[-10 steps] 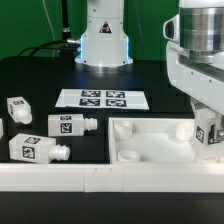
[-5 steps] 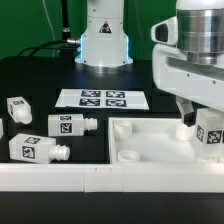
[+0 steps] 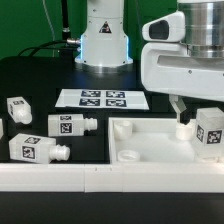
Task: Assemble one leg
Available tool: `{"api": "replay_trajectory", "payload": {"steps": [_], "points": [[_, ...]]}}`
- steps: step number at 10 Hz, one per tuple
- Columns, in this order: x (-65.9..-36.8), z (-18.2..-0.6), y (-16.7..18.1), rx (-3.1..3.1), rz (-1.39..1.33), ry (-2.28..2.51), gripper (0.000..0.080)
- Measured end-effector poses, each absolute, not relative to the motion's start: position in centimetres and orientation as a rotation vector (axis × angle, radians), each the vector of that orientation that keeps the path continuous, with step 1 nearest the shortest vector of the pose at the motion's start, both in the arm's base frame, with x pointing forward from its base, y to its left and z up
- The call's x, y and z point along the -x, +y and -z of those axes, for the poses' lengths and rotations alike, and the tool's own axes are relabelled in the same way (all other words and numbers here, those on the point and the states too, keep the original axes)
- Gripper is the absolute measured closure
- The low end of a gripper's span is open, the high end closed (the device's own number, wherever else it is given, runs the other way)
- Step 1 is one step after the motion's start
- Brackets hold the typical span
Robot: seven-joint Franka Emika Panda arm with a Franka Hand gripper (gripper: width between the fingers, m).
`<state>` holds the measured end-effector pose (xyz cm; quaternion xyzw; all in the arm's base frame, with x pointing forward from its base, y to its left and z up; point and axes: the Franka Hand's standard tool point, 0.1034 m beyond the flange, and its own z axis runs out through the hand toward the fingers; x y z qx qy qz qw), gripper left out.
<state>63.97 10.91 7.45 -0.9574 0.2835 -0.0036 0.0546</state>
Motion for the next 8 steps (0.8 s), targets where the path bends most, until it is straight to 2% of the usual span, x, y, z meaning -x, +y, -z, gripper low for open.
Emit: {"api": "replay_trajectory", "payload": {"steps": [3, 4, 6, 7, 8], "points": [[-63.95, -7.03, 11.16, 3.108, 0.054, -0.010, 0.0151], [-63.94, -7.00, 11.16, 3.100, 0.050, 0.123, 0.0151], [-63.93, -6.98, 11.10, 3.099, 0.049, 0.167, 0.0425], [-63.93, -6.98, 11.12, 3.089, 0.046, 0.285, 0.0425], [-63.93, -6.98, 11.12, 3.072, 0.044, 0.417, 0.0517]]}}
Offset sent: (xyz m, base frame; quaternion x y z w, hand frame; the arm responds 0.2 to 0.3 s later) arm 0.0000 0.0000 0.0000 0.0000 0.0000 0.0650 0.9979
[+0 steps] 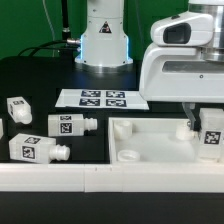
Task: Assemble one leg
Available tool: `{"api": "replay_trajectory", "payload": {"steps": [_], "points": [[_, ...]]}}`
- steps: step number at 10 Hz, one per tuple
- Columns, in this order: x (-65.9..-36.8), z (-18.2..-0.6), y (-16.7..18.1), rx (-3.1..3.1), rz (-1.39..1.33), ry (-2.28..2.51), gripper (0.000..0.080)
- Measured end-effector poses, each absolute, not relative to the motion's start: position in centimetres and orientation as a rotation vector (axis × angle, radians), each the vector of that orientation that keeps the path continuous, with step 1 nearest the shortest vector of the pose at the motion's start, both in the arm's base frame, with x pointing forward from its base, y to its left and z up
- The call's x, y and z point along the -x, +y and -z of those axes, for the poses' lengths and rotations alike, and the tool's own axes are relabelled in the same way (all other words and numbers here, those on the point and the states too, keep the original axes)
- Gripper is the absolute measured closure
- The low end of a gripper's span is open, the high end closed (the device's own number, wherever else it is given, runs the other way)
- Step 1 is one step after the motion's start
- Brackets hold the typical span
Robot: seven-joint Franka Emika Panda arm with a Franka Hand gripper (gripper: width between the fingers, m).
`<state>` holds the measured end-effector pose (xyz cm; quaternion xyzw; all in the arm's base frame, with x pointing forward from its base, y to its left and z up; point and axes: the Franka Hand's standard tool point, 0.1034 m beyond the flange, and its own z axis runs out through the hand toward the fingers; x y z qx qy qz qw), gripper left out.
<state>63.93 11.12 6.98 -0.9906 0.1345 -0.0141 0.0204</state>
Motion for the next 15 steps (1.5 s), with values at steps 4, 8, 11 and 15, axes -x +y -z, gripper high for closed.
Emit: {"api": "replay_trajectory", "payload": {"steps": [4, 8, 11, 15], "points": [[-63.8, -6.9, 11.3, 2.809, 0.045, 1.273, 0.0517], [-63.9, -6.7, 12.2, 2.161, -0.023, 2.133, 0.0515], [-64.0, -6.7, 12.2, 2.160, -0.023, 2.132, 0.0515], [-63.3, -6.6, 11.6, 2.830, -0.041, 1.154, 0.0160]]}}
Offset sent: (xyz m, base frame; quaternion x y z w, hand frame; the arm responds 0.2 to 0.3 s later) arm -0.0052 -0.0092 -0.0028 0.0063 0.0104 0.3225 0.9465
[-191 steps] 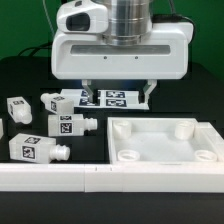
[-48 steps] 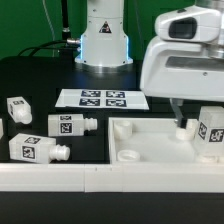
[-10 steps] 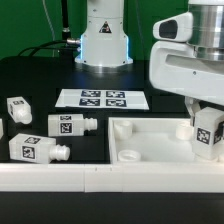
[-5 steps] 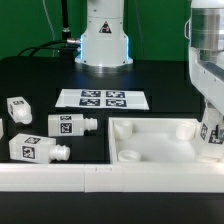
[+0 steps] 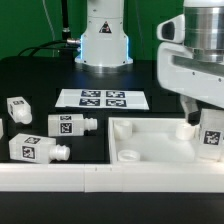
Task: Assemble one leg
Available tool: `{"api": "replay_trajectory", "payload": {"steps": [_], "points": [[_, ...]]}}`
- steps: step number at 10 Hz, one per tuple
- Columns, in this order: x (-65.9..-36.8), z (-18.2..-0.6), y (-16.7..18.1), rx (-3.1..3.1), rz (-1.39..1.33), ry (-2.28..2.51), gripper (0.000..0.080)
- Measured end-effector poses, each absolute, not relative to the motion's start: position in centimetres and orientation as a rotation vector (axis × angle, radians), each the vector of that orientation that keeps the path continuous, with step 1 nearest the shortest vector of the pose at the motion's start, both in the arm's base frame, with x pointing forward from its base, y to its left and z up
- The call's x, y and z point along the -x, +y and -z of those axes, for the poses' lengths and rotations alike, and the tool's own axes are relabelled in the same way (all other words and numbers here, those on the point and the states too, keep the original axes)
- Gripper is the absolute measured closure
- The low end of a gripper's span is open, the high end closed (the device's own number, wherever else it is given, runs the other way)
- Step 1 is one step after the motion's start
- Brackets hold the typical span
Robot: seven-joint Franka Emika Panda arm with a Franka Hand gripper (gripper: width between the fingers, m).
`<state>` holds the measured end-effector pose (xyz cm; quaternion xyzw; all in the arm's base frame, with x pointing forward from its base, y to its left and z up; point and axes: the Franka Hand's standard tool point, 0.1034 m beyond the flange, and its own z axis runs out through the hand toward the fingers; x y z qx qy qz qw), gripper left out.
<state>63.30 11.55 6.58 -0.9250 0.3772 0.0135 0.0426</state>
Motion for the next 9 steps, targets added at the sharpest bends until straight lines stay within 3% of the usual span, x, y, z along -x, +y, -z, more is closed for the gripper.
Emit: {"api": "replay_trajectory", "payload": {"steps": [4, 6, 7, 8, 9], "points": [[-63.41, -6.59, 11.13, 2.971, -0.016, 0.768, 0.0150], [-64.10, -6.91, 11.34, 3.116, 0.087, 0.332, 0.0150], [-64.03, -6.84, 11.40, 3.088, 0.080, 0.464, 0.0150], [-64.07, -6.85, 11.25, 3.087, 0.081, 0.476, 0.0237], [-64.05, -6.84, 11.31, 3.068, 0.080, 0.573, 0.0374]]}}
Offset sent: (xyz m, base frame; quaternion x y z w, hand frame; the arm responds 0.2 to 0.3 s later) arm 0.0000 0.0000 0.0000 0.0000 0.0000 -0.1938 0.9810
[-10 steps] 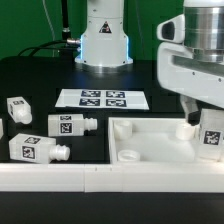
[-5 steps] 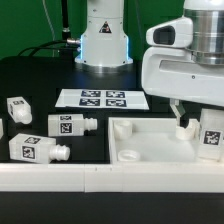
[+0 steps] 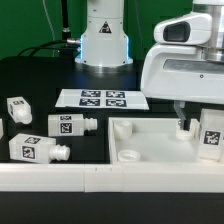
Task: Assemble one leg
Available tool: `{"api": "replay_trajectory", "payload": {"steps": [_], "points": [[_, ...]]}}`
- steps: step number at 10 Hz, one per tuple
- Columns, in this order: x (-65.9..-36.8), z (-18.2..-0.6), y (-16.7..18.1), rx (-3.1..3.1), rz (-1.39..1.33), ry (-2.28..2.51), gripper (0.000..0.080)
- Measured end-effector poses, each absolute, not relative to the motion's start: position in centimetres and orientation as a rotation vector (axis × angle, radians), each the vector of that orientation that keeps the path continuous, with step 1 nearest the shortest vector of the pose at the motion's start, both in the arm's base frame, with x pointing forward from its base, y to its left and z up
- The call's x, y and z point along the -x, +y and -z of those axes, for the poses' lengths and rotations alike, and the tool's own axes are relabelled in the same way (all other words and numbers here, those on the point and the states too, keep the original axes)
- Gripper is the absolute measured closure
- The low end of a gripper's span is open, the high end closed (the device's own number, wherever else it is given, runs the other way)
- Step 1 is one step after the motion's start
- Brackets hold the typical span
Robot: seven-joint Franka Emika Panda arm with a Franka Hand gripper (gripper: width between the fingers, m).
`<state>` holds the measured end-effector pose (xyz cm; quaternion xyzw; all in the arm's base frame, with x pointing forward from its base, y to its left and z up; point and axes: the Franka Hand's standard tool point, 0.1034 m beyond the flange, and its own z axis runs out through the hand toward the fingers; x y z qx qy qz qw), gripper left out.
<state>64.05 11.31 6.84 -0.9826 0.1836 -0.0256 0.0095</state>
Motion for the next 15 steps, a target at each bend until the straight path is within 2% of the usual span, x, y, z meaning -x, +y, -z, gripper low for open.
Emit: {"api": "replay_trajectory", "payload": {"steps": [1, 2, 5, 9, 13, 14, 15], "points": [[-64.05, -6.83, 11.35, 3.042, 0.078, 0.687, 0.0374], [-64.04, -6.82, 11.36, 3.014, 0.077, 0.793, 0.0515], [-63.93, -6.76, 11.11, 2.884, 0.053, 1.177, 0.0515], [-64.04, -6.64, 11.46, 2.258, 0.023, 2.016, 0.0515], [-64.06, -6.61, 11.58, 2.144, 0.018, 2.130, 0.0511], [-64.05, -6.59, 11.57, 2.149, 0.018, 2.126, 0.0245], [-64.16, -6.57, 11.27, 2.355, 0.041, 1.893, 0.0245]]}}
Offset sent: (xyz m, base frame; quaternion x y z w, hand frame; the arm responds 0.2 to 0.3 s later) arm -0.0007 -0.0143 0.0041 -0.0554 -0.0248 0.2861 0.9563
